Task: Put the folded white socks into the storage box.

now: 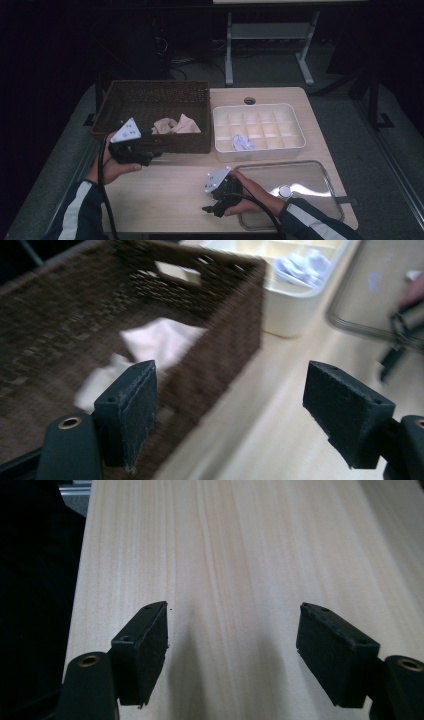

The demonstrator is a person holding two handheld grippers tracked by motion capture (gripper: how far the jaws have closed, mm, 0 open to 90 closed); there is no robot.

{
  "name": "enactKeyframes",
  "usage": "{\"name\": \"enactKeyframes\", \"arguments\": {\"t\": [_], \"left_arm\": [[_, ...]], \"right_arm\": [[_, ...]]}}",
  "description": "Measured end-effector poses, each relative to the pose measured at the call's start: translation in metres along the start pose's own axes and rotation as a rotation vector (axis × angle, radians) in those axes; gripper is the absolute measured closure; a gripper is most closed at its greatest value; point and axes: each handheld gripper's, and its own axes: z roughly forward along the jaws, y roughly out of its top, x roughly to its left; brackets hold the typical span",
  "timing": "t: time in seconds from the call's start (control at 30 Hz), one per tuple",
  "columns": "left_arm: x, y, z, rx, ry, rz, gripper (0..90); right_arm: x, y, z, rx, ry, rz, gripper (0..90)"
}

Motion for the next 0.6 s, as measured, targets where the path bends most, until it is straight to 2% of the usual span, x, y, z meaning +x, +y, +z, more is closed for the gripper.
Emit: {"name": "enactKeyframes", "arguments": {"t": [0.07,0.1,0.2,0.3,0.37,0.43,0.5,0.6], "left_arm": [[0.011,0.010,0.003,0.011,0.005,0.000,21.2],[0.016,0.014,0.006,0.022,0.008,0.013,21.3],[0.029,0.025,0.018,0.044,-0.004,0.000,21.2],[0.039,0.034,0.032,0.074,0.001,0.006,21.3],[0.046,0.039,0.043,0.079,-0.021,-0.007,21.3],[0.049,0.044,0.054,0.094,-0.025,0.004,21.3],[0.053,0.047,0.068,0.121,-0.047,0.001,21.5],[0.056,0.051,0.092,0.186,-0.055,0.031,21.5]], "right_arm": [[0.002,0.000,0.002,0.008,0.001,-0.016,27.6],[0.002,0.000,0.002,0.007,0.003,-0.018,27.6],[0.002,0.000,0.003,0.004,0.006,-0.007,27.6],[0.002,-0.001,0.003,0.012,0.005,0.011,25.6],[0.001,-0.002,0.004,0.008,0.006,0.005,25.6],[0.001,-0.002,0.003,0.006,0.006,0.007,25.6],[0.001,-0.002,0.003,0.006,0.009,0.005,25.6],[0.002,-0.003,0.005,0.007,0.015,0.002,25.6]]}}
